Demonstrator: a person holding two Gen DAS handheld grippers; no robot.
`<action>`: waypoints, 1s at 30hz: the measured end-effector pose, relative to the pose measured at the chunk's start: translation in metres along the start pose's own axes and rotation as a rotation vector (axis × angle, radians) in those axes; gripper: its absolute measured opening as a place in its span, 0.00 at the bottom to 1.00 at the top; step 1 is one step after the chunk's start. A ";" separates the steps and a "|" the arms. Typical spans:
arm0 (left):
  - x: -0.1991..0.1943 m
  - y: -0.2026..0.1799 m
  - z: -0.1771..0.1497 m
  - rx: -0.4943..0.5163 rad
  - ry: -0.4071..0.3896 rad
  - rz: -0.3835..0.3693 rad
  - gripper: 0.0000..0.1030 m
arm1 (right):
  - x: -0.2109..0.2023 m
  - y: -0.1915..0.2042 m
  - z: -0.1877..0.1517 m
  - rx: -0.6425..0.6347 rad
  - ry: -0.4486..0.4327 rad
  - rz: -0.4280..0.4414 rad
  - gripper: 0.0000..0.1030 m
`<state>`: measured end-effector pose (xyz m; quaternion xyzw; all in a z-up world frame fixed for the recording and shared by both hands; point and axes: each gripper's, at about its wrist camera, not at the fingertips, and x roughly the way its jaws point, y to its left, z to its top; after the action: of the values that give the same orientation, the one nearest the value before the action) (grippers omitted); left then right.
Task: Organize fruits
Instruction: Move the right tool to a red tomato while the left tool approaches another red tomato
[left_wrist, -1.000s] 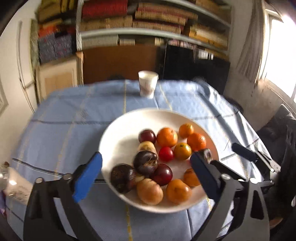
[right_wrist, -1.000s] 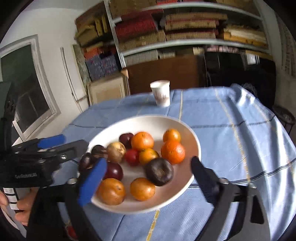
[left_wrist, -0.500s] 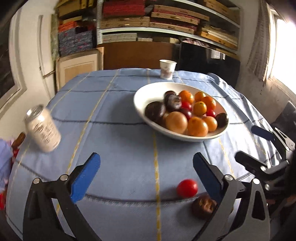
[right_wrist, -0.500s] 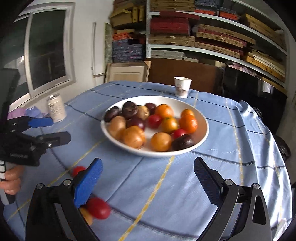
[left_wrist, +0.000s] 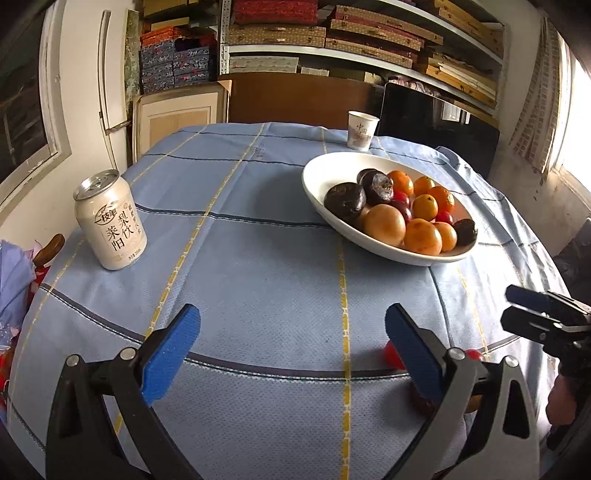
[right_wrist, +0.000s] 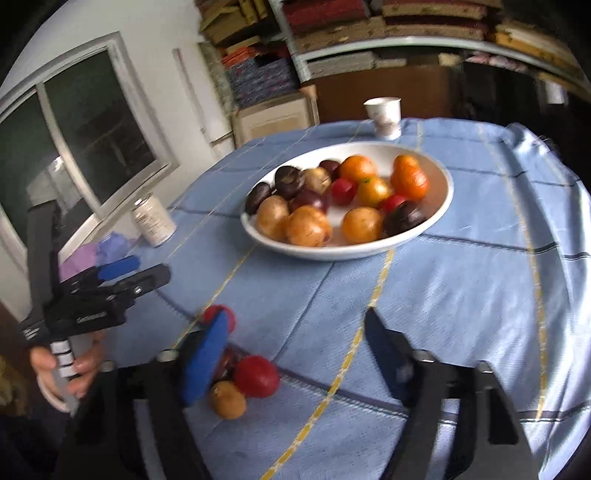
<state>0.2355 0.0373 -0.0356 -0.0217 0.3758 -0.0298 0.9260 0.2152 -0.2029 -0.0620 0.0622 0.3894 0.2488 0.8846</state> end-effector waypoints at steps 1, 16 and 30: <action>0.000 -0.001 0.000 0.004 0.000 0.001 0.96 | 0.002 0.001 -0.001 -0.003 0.013 0.013 0.55; 0.002 -0.010 0.000 0.036 0.000 0.013 0.96 | 0.018 0.016 -0.017 -0.024 0.161 0.118 0.39; 0.006 -0.010 -0.002 0.036 0.020 0.009 0.96 | 0.024 0.013 -0.019 -0.016 0.194 0.110 0.39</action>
<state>0.2384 0.0265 -0.0404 -0.0028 0.3843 -0.0327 0.9226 0.2101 -0.1819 -0.0874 0.0522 0.4674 0.3048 0.8282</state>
